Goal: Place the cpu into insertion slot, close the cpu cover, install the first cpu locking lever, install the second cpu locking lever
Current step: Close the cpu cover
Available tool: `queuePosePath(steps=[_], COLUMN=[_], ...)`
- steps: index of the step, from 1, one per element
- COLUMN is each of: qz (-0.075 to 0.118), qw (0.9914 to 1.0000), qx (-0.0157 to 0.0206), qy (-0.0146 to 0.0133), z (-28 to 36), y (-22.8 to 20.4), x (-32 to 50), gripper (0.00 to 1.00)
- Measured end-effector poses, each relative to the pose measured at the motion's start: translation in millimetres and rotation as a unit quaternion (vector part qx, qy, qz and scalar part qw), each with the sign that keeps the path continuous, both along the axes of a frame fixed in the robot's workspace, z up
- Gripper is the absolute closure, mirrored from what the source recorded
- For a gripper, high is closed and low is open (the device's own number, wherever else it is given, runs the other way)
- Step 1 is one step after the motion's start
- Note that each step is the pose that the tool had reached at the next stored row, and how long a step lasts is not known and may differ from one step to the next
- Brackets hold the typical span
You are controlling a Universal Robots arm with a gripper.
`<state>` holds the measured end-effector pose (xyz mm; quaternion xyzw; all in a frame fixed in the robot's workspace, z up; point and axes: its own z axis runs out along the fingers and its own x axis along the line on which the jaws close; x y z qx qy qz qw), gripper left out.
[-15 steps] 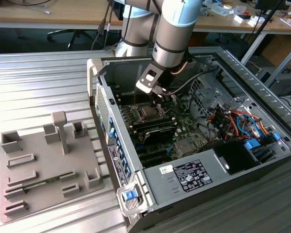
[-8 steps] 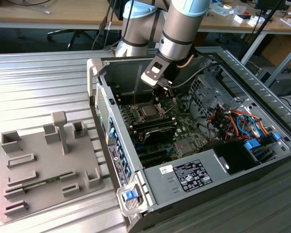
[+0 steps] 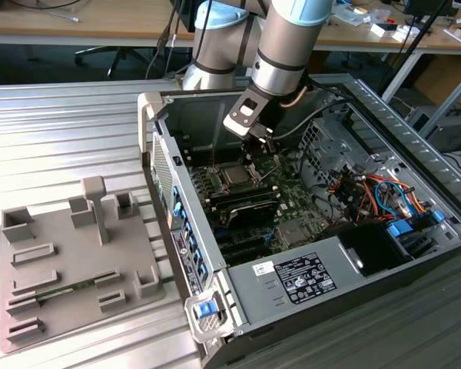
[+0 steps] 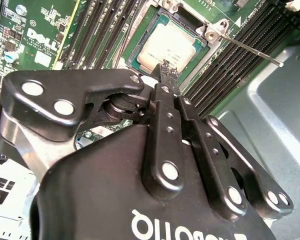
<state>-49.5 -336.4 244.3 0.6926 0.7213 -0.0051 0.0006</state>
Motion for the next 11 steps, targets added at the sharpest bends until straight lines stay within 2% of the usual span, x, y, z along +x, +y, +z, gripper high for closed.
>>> queuePosePath(steps=[3,8,11], qz=[0.000,0.000,0.000], qw=[1.00000,1.00000,1.00000], qx=[0.0000,0.0000,-0.0001], qy=[0.0000,0.0002,0.0023], z=[0.1,1.8,4.2], y=[0.0,0.0,0.0], x=[0.1,6.7,16.9], gripper=[0.89,0.89,0.89])
